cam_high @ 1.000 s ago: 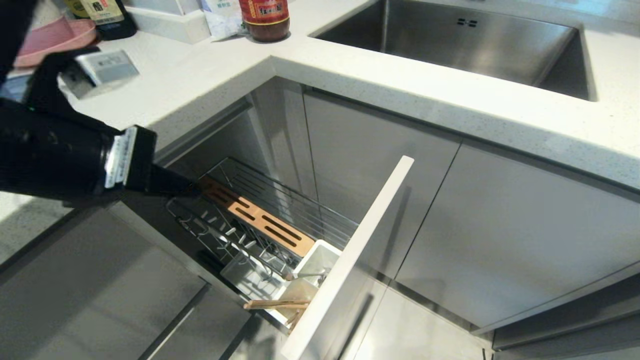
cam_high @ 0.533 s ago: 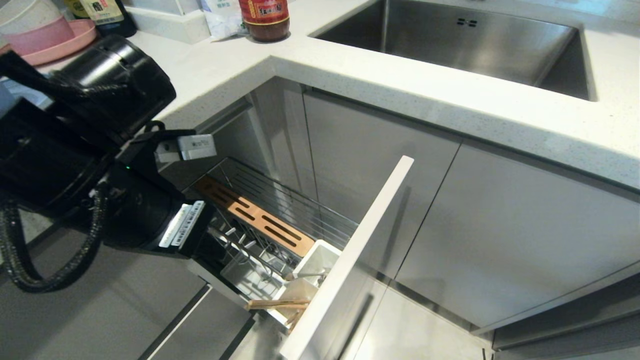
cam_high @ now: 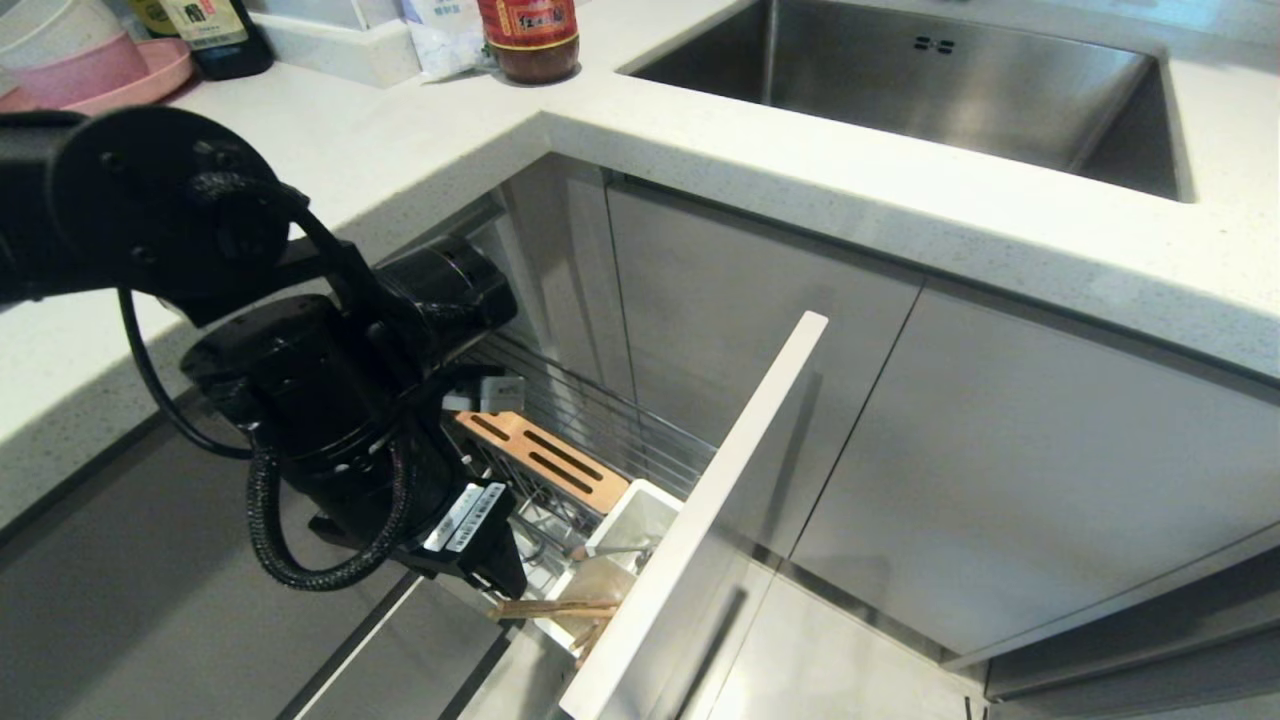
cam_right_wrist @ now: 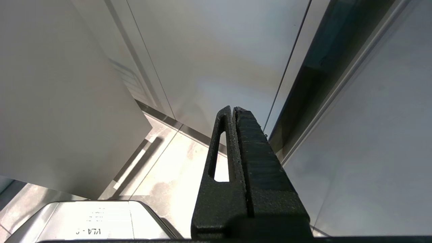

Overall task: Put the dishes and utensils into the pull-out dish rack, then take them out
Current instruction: Take the chopsticks out of the cupboard

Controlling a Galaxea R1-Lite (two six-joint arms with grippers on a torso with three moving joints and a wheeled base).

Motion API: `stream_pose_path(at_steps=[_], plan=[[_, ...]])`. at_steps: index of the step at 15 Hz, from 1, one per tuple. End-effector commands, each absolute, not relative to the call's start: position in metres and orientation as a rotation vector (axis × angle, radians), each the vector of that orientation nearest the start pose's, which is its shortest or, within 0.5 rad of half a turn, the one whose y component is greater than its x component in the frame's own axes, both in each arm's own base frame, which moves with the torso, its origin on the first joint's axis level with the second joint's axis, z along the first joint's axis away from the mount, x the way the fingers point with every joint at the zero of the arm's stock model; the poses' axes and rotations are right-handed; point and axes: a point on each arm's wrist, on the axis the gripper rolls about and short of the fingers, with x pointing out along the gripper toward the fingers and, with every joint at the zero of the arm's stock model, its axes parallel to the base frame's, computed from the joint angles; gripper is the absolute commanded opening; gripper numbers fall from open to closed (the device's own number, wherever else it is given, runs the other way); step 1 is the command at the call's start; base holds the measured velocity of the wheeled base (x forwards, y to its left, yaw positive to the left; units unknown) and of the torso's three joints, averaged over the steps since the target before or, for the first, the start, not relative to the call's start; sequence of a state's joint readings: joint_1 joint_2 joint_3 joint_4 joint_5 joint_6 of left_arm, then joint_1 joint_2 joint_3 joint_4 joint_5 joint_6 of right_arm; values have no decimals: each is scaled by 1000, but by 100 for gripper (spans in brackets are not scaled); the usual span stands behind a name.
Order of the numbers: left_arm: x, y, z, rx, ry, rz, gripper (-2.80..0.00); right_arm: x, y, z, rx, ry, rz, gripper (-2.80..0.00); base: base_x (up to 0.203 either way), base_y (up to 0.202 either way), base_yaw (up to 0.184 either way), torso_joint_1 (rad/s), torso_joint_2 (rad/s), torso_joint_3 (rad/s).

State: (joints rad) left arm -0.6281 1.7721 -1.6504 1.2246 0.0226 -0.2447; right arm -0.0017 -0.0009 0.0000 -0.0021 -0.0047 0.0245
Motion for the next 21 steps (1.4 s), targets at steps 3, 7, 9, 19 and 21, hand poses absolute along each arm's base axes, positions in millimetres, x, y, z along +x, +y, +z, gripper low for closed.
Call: stream_pose_path(at_steps=[3,7,9,19,21], plan=[[232,-170,214,332,1495,-338,0,-23,0,75,25,-6,-6,-280,0,0,0,0,0,0],[244,-180,190,370,1579,-315,0,-23,0,75,25,-5,-6,-280,0,0,0,0,0,0],[251,-185,178,388,1626,-300,0,-23,0,75,24,-3,-6,-280,0,0,0,0,0,0],[280,-188,144,393,1726,-238,0,-23,0,75,25,-6,-6,-280,0,0,0,0,0,0],[282,-189,143,389,1722,-238,0,-23,0,75,25,-5,-6,-280,0,0,0,0,0,0]])
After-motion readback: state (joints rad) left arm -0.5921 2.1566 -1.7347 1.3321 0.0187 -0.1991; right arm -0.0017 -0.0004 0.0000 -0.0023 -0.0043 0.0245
